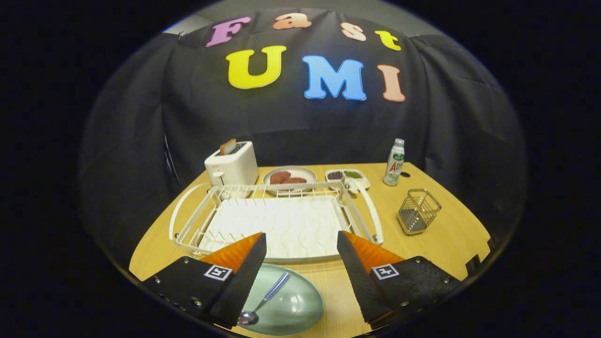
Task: Take the plate from the dish rack, then take the spoon from the basket and place it into the plate.
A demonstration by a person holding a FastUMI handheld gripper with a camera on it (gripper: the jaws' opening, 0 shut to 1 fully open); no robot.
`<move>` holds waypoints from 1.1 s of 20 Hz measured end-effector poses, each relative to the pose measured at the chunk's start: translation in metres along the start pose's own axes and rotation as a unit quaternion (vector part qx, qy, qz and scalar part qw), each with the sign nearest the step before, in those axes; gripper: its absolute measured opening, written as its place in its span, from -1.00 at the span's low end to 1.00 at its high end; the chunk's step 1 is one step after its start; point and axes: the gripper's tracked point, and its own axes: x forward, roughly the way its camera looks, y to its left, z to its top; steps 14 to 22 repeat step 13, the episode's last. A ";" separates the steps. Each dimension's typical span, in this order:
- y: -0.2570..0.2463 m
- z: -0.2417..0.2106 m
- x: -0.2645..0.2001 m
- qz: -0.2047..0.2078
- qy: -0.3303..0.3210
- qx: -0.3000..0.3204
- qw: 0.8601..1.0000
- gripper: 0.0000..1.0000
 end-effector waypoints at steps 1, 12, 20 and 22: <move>-0.005 0.021 -0.003 0.000 -0.022 -0.001 1.000 0.86; -0.078 0.188 -0.015 -0.009 -0.219 0.002 0.976 0.86; -0.089 0.193 -0.014 -0.013 -0.226 0.004 0.974 0.86; -0.089 0.193 -0.014 -0.013 -0.226 0.004 0.974 0.86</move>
